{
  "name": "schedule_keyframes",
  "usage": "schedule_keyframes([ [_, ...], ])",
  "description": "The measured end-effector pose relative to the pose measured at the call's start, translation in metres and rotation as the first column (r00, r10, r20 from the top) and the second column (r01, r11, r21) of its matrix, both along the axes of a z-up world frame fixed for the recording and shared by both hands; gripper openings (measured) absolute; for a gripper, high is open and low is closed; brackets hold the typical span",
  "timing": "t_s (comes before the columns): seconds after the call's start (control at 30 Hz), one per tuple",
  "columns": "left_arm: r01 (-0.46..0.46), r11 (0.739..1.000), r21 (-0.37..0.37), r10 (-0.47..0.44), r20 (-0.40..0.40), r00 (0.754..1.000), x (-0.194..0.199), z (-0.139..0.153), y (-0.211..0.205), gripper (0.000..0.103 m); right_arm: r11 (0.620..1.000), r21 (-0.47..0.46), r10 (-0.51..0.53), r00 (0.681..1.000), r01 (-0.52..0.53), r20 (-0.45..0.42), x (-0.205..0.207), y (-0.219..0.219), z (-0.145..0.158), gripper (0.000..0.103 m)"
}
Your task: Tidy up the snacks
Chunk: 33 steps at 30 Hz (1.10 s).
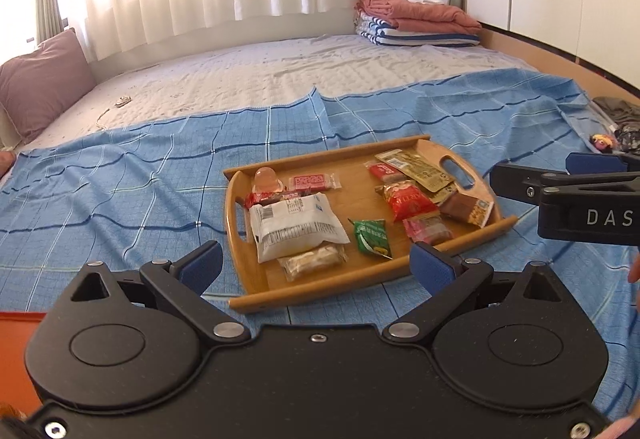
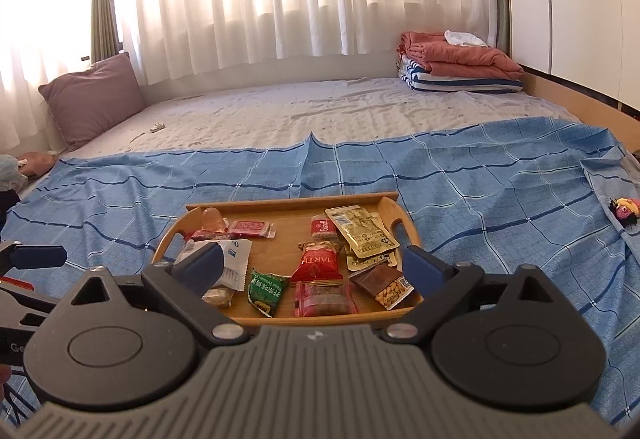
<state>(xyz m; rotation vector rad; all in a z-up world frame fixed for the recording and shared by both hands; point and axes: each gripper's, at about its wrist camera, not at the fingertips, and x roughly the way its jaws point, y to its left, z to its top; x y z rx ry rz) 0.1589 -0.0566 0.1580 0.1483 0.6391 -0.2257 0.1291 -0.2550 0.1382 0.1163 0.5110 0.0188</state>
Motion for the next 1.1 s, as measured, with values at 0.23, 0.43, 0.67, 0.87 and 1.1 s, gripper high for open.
schedule_keyframes([
  [0.23,-0.006,0.999,-0.052,0.006,0.011,1.0,-0.043,0.018,0.013,0.101,1.0,-0.009,0.002,1.0,-0.002,0.016,-0.037,0.006,0.009,0.102],
  [0.43,-0.018,0.997,-0.078,0.02,0.026,0.999,-0.075,0.014,0.023,0.101,1.0,-0.01,0.009,1.0,-0.009,0.025,-0.066,0.013,0.001,0.103],
  [0.67,-0.037,0.998,-0.049,0.038,0.015,0.999,-0.103,-0.005,0.031,0.102,1.0,-0.013,0.017,1.0,-0.017,0.018,-0.091,0.022,-0.019,0.103],
  [0.87,-0.042,0.998,-0.044,0.044,0.033,0.998,-0.121,-0.002,0.036,0.102,0.999,-0.04,0.02,1.0,-0.019,0.024,-0.105,0.029,-0.025,0.103],
  [1.1,-0.051,0.997,-0.065,0.053,0.04,0.998,-0.142,0.009,0.043,0.102,0.999,-0.034,0.018,0.999,-0.017,0.041,-0.116,0.031,-0.022,0.103],
])
